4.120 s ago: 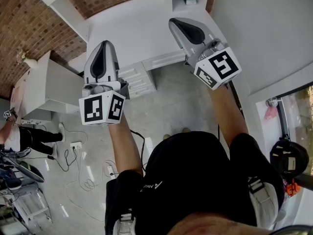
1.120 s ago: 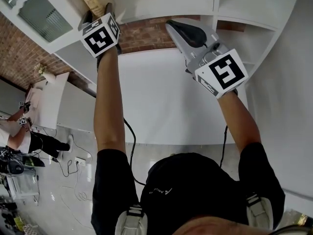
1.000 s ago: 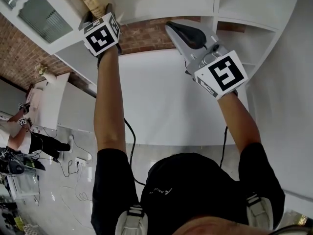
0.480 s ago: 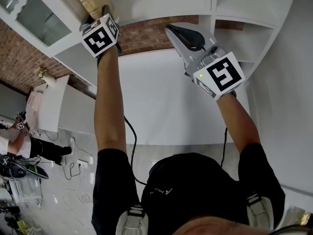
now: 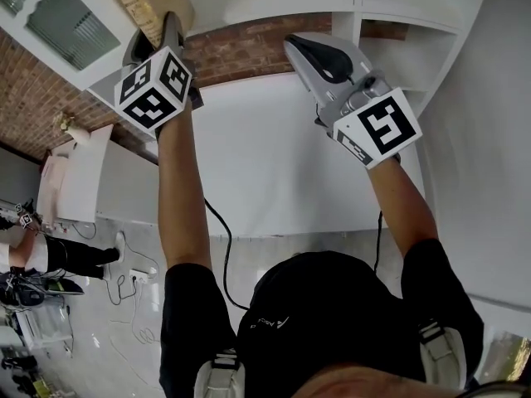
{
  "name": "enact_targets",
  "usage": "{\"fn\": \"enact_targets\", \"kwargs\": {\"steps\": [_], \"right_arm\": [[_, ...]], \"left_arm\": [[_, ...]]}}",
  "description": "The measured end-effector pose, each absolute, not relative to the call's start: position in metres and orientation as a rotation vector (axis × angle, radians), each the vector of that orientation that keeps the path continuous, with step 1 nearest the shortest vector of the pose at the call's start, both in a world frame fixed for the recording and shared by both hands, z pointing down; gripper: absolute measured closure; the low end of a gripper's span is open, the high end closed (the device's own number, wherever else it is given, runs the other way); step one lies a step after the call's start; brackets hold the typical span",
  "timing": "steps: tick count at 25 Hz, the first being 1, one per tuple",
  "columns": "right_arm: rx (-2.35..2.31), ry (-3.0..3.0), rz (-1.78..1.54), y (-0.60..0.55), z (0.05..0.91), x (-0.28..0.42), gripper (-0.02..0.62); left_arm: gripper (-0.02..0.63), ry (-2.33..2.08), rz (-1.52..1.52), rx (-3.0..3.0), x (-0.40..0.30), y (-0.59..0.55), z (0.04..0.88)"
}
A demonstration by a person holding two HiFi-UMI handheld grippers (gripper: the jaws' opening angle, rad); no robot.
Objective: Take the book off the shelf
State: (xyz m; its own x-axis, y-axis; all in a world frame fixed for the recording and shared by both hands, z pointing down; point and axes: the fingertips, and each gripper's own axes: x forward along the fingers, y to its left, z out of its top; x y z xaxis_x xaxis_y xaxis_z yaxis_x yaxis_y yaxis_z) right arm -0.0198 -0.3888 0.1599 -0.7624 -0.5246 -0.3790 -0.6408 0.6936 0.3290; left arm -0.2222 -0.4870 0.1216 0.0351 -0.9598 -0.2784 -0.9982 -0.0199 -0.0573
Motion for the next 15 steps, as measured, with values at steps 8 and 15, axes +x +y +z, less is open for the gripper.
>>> {"fn": "enact_targets", "kwargs": {"steps": [8, 15], "right_arm": [[-0.973, 2.635, 0.599, -0.36, 0.172, -0.013, 0.594], [-1.026, 2.618, 0.593, -0.331, 0.192, 0.001, 0.594]], "left_arm": [[0.419, 1.884, 0.409, -2.141, -0.222, -0.423, 0.117], [0.42, 1.726, 0.473, -2.209, -0.198, -0.351, 0.139]]}}
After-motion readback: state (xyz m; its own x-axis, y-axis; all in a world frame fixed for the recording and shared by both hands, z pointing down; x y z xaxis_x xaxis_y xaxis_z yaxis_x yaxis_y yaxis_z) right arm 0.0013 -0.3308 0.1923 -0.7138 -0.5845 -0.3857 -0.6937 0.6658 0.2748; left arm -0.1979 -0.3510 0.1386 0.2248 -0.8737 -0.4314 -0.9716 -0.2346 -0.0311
